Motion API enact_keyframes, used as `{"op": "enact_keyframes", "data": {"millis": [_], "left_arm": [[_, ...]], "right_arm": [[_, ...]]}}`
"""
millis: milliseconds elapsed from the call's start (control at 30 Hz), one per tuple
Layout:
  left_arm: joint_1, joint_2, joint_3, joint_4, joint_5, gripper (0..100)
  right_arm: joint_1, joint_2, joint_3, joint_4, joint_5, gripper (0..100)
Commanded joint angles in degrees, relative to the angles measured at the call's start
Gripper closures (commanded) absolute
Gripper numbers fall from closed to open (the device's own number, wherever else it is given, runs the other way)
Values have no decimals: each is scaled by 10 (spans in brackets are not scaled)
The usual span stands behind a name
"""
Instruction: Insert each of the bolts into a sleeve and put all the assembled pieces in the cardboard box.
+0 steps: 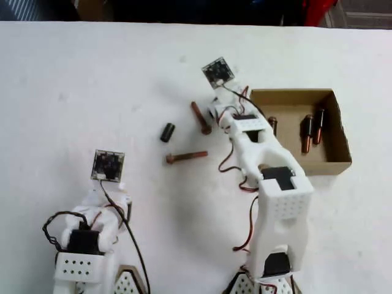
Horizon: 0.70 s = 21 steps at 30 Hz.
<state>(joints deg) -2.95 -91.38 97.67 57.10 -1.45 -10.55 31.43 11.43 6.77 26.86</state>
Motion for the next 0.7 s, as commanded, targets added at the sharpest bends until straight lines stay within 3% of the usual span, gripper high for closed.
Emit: {"op": "enact_keyframes", "data": {"millis": [0, 667], "left_arm": [[-3, -4, -3, -11, 4, 977], [-3, -4, -3, -11, 4, 977]], "right_arm": [[17, -26, -1, 44, 13, 982], [15, -160, -1, 301, 16, 981]]}}
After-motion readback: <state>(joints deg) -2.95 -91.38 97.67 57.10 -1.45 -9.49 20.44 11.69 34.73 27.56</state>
